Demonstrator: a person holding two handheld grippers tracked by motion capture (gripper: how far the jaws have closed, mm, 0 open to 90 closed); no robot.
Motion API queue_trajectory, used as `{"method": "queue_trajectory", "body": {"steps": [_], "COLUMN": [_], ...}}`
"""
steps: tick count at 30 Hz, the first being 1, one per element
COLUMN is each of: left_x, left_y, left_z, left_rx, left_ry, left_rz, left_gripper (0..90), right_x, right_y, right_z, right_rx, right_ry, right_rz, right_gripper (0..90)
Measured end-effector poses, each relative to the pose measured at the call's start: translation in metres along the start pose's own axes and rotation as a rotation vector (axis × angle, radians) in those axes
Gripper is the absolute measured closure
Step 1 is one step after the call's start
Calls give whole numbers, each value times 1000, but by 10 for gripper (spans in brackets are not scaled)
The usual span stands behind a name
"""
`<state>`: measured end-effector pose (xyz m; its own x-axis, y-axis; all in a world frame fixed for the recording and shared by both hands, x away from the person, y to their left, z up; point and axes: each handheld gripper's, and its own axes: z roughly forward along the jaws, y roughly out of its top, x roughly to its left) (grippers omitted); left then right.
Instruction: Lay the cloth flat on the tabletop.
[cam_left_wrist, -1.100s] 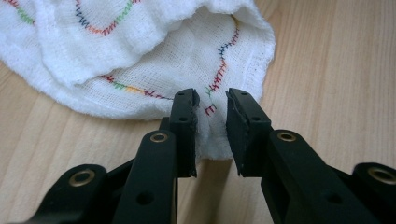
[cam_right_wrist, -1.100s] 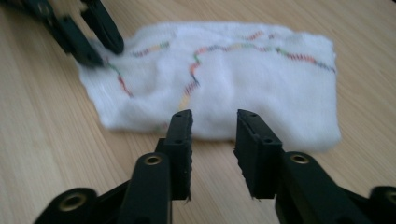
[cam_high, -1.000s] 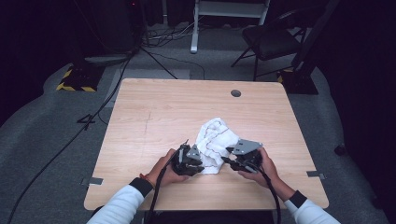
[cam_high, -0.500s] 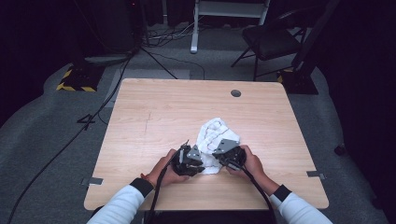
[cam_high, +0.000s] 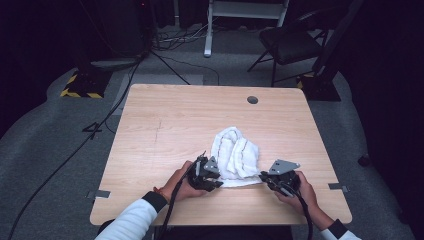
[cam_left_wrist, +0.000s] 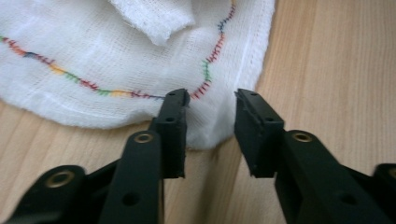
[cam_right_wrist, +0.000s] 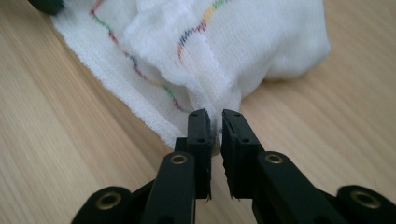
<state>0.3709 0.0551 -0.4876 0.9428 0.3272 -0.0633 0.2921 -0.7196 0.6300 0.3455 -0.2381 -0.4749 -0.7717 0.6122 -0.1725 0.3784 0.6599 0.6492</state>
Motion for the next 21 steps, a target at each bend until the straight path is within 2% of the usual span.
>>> {"method": "queue_trajectory", "body": {"steps": [3,4,5,6,8,10,11,13,14,16,21], "left_x": [-2,-2,-2,-1,3,6,7,8,9,11,16], "left_y": [2,3,3,4,3,3,4,7,9,17,29], "left_z": [1,1,0,-1,-5,-9,-12,-14,-15,-12,-1], "left_rx": [10,14,15,15,-8,-24,-35,-64,-74,-78,-74], "left_ry": [-14,-5,6,12,20,37,42,46,49,58,54], "left_rz": [9,14,16,8,-9,-16,-23,-27,-22,-9,19], "left_gripper": [490,490,420,400,365,332,300,295,295,294,314], "right_x": [-1,-1,-2,-2,-3,-4,-4,-3,-3,4,18], "right_y": [-11,-11,-14,-15,-16,-17,-16,-12,-12,-1,15], "right_z": [-3,-3,-6,-7,-9,-12,-15,-18,-18,-16,-1], "right_rx": [14,14,14,13,13,8,-20,-53,-53,-93,-81], "right_ry": [12,12,3,-4,-7,-6,-15,-10,-10,6,34], "right_rz": [14,14,19,28,36,44,39,31,31,-10,-82], "right_gripper": [772,772,718,665,646,572,516,484,484,473,467]}}
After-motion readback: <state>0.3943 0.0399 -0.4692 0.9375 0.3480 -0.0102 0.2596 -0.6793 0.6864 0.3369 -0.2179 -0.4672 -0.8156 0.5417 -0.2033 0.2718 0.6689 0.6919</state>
